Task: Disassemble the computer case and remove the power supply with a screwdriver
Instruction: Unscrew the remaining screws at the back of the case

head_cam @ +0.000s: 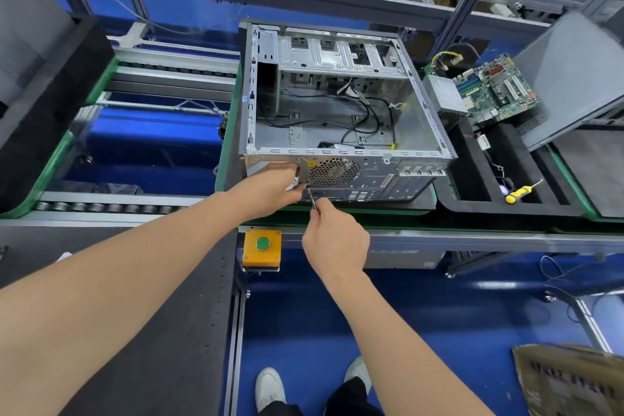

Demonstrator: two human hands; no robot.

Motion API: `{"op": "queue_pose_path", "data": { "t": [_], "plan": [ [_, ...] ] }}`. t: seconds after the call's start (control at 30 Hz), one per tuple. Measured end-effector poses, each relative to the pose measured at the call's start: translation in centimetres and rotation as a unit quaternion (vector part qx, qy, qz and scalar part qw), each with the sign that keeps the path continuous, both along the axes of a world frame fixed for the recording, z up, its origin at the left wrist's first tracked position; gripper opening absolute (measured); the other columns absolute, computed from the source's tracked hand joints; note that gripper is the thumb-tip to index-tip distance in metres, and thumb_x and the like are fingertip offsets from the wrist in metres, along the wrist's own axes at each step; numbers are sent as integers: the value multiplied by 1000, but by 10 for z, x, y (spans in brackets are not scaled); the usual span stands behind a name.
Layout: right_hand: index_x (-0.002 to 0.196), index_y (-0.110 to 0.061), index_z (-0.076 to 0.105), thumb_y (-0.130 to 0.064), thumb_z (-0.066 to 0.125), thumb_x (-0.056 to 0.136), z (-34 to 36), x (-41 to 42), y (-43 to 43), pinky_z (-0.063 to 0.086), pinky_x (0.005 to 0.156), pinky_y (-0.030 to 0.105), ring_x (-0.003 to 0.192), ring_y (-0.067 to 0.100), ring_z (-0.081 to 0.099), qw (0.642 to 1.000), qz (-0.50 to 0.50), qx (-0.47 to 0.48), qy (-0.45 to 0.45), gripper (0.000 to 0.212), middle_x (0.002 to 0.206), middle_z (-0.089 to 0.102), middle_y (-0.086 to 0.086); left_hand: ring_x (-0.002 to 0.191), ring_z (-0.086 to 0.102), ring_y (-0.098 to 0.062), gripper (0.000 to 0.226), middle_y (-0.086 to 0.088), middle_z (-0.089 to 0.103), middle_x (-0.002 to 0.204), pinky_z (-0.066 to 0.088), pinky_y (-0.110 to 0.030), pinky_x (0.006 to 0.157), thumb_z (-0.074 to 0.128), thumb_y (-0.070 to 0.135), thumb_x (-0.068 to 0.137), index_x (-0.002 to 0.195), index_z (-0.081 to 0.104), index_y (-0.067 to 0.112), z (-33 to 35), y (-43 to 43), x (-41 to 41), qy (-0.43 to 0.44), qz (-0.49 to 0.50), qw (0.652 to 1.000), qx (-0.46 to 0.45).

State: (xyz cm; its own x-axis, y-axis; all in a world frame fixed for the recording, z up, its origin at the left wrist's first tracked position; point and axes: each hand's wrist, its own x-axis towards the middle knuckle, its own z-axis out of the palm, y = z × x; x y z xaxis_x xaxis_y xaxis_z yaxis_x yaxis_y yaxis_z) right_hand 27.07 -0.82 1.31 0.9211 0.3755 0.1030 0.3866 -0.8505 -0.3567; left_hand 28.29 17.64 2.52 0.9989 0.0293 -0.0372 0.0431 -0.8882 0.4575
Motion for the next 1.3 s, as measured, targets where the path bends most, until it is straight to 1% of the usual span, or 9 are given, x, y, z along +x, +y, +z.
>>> {"op": "queue_pose_path", "data": {
  "t": [0.1, 0.23, 0.4, 0.47, 0.63, 0.73, 0.8, 1.03, 1.3],
  "plan": [
    [91, -31, 63, -39, 50, 105, -1, 12, -7, 40, 53, 32, 57, 16, 56, 968, -1, 172, 182, 20, 65, 62, -3, 82, 61, -15, 26, -2, 67, 97, 54, -33, 75, 53, 37, 102, 111, 62, 14, 0, 0, 1, 1, -1, 1000, 8],
    [112, -16, 77, -32, 48, 109, 4, 24, -13, 39, 45, 30, 44, 19, 43, 715, -39, 445, 538, 33, 68, 55, 7, 85, 61, -15, 25, 4, 62, 93, 46, -26, 73, 54, 37, 101, 109, 62, 15, -4, 2, 3, -11, 1, 1000, 19],
    [125, -10, 66, -27, 55, 109, 1, 25, -21, 32, 35, 22, 39, 8, 32, 512, -12, 535, 672, 26, 76, 47, 0, 78, 59, -11, 26, 4, 63, 88, 42, -24, 69, 54, 38, 101, 109, 64, 16, -8, 4, 4, -24, -4, 999, 48],
    [124, -7, 60, -22, 48, 111, 2, 25, -19, 31, 34, 23, 35, 8, 33, 525, -12, 544, 654, 23, 76, 52, 2, 77, 58, -10, 26, 3, 65, 89, 42, -24, 69, 55, 39, 100, 107, 64, 16, -8, 5, 4, -25, -3, 999, 39],
    [119, -10, 64, -16, 43, 112, 11, 25, -13, 40, 40, 28, 42, 18, 46, 774, 2, 396, 494, 23, 73, 68, 7, 83, 61, -16, 28, -1, 66, 94, 51, -30, 75, 54, 39, 100, 108, 62, 13, -7, 4, 5, -11, -3, 999, 32],
    [111, -19, 59, -23, 48, 108, 18, 20, -8, 45, 52, 35, 54, 20, 55, 963, 22, 131, 234, 12, 67, 67, -1, 80, 61, -16, 27, 0, 64, 90, 50, -29, 71, 54, 38, 101, 107, 61, 13, -7, 3, 5, -8, -5, 999, 39],
    [113, -22, 46, -22, 55, 103, 18, 11, -1, 29, 49, 33, 51, 19, 45, 995, 32, -75, 61, 14, 63, 51, -5, 84, 62, -16, 28, -1, 66, 97, 54, -34, 77, 54, 38, 101, 112, 62, 14, -6, 4, 5, -5, -6, 1000, 29],
    [111, -25, 64, -32, 50, 106, 9, 15, 0, 44, 64, 34, 73, 18, 61, 982, -10, 99, 158, 16, 79, 72, -4, 80, 61, -16, 26, -2, 67, 93, 54, -33, 74, 55, 36, 101, 110, 62, 13, -2, 0, 4, -8, -6, 999, 32],
    [122, 0, 67, -19, 49, 108, 9, 39, -18, 40, 48, 25, 51, 13, 48, 604, -19, 478, 638, 30, 71, 59, 3, 71, 56, -8, 17, 10, 57, 79, 35, -19, 58, 55, 36, 101, 100, 57, 20, -6, 3, 5, -18, -18, 999, 28]
  ]
}}
